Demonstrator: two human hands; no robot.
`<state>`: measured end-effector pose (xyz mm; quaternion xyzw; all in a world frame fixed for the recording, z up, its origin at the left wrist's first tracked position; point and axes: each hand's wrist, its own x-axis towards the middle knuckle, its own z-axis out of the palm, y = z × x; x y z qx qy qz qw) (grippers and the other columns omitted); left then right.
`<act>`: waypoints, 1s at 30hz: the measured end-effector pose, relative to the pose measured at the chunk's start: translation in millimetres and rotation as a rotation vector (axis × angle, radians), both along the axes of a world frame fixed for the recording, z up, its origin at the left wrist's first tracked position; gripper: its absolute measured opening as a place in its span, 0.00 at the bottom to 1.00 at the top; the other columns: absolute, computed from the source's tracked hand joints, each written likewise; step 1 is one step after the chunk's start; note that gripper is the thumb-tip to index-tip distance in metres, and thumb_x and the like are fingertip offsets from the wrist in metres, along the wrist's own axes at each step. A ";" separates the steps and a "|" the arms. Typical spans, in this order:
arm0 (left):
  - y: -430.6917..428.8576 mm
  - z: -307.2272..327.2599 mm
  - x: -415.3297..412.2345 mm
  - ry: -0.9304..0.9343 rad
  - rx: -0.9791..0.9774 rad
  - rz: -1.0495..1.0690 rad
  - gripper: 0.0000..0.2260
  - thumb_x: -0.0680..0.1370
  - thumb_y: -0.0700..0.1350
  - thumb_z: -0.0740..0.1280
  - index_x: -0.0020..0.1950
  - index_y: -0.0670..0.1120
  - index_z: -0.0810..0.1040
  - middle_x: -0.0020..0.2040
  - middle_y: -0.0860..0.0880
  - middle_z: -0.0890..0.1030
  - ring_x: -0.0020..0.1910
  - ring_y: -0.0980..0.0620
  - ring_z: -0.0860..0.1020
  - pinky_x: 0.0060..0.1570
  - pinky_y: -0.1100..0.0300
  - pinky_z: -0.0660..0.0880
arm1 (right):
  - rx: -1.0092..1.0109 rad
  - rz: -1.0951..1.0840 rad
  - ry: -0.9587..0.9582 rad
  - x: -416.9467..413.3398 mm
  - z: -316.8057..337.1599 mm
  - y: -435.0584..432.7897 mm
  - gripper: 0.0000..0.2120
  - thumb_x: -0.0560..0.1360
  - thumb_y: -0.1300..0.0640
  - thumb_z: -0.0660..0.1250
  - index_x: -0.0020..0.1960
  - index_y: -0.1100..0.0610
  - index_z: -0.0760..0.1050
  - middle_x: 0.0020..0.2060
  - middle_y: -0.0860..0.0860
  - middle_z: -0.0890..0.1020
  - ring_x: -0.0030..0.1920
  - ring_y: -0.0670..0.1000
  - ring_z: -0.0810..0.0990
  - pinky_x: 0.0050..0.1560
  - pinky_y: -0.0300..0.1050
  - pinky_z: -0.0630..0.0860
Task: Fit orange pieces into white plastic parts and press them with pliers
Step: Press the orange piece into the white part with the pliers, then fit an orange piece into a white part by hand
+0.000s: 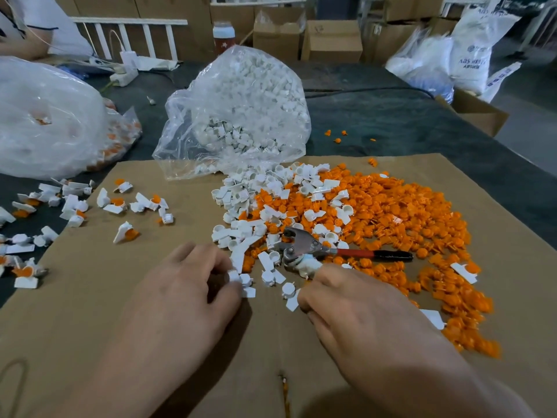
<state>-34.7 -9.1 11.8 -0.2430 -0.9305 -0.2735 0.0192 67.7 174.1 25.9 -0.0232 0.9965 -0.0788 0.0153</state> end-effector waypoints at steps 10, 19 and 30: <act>11.9 6.5 16.3 -0.225 0.249 -0.065 0.12 0.71 0.57 0.71 0.49 0.70 0.71 0.45 0.71 0.77 0.45 0.68 0.74 0.37 0.72 0.70 | -0.109 -0.011 -0.001 1.5 6.7 -0.7 0.07 0.81 0.58 0.54 0.55 0.47 0.64 0.50 0.44 0.61 0.46 0.48 0.63 0.45 0.43 0.64; 19.2 1.2 19.6 -0.492 0.461 -0.103 0.09 0.75 0.48 0.71 0.46 0.65 0.79 0.34 0.51 0.83 0.30 0.58 0.80 0.33 0.66 0.76 | -0.095 -0.001 0.029 3.0 3.7 -3.3 0.10 0.81 0.59 0.56 0.59 0.47 0.62 0.53 0.45 0.60 0.47 0.47 0.58 0.47 0.41 0.62; 23.7 0.8 21.9 -0.839 0.914 -0.086 0.12 0.60 0.46 0.81 0.38 0.47 0.82 0.28 0.38 0.78 0.23 0.47 0.73 0.22 0.59 0.72 | -1.659 -0.153 0.030 -2.5 7.5 0.4 0.09 0.71 0.64 0.68 0.44 0.52 0.82 0.37 0.60 0.84 0.31 0.55 0.82 0.33 0.45 0.78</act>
